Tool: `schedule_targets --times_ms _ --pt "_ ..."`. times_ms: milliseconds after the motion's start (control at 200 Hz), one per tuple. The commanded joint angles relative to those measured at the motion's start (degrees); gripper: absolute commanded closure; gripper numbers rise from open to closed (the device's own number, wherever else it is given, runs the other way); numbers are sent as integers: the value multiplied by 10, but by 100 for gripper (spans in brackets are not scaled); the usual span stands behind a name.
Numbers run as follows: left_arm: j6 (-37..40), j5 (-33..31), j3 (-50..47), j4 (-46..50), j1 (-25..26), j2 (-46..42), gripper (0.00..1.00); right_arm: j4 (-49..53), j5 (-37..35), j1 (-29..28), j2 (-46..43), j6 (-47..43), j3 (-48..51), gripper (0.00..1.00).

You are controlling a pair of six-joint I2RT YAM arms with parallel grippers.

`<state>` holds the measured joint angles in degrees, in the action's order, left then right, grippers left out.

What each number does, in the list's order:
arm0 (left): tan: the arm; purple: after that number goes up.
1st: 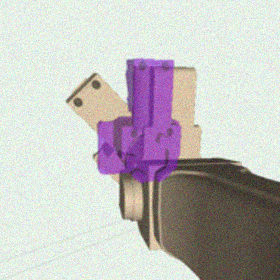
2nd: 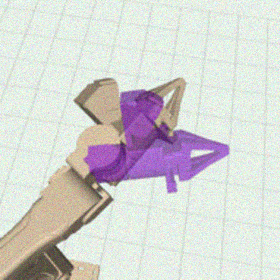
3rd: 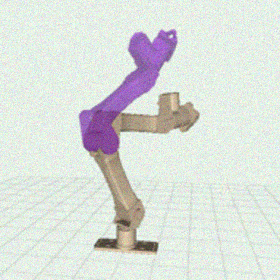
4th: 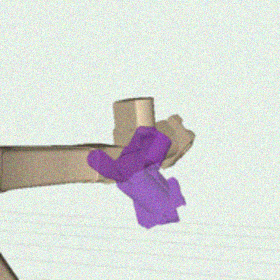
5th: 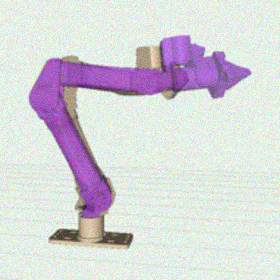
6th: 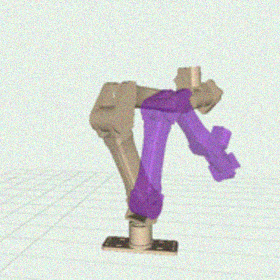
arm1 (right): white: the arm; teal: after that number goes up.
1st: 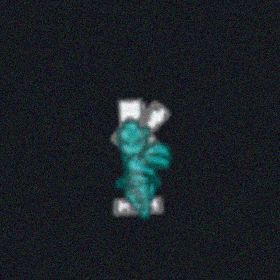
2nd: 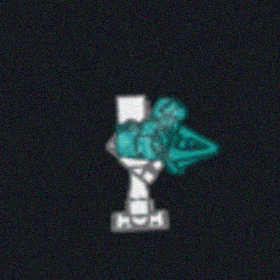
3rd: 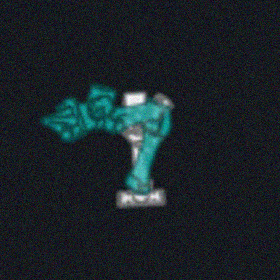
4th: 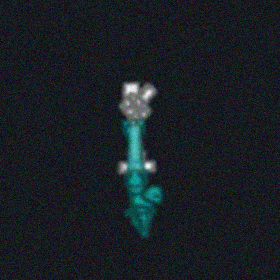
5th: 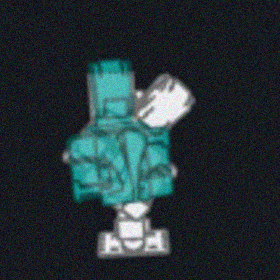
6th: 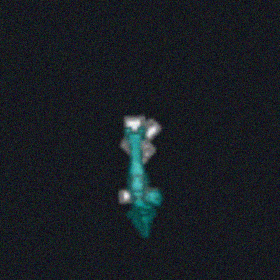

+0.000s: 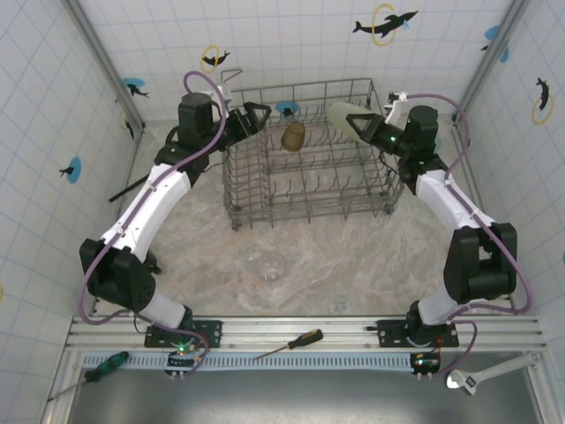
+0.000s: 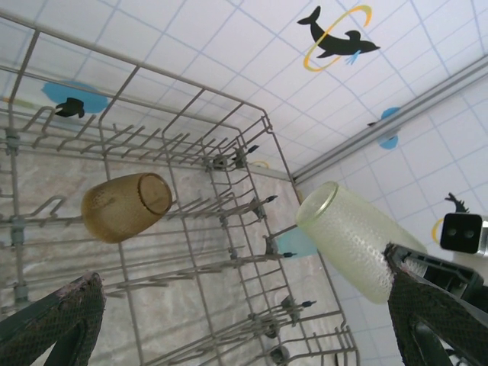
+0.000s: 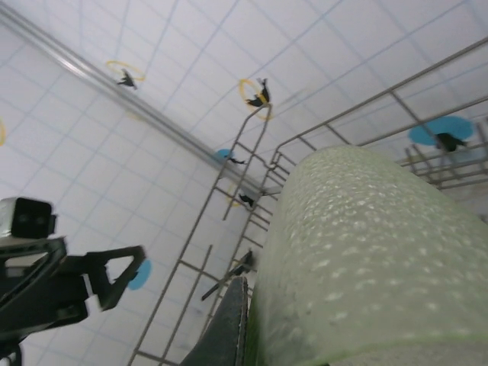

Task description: Load the cups into the dish rack

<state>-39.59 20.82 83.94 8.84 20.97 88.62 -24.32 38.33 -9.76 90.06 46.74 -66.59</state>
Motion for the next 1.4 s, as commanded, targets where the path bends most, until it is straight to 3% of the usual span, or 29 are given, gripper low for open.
schedule_targets --times_ms 0,175,420,636,706,1241,1286,1396 --pt "-40 22 12 -48 6 21 2 -163 48 -8 16 61 17 100" --pt "-98 46 19 -96 11 54 2 -319 77 -21 36 153 46 100" --pt "-151 54 49 -142 28 103 2 -408 84 -42 66 205 50 100" --pt "-225 78 54 -202 30 134 2 -451 91 -51 79 245 51 100" --pt "-234 75 59 -207 52 138 2 -449 92 -54 79 245 51 100" --pt "-280 75 109 -233 89 190 2 -458 90 -77 102 272 27 100" --pt "-280 75 109 -234 92 193 6 -462 91 -78 102 274 25 100" --pt "-281 75 107 -239 92 197 24 -457 94 -78 100 271 22 100"
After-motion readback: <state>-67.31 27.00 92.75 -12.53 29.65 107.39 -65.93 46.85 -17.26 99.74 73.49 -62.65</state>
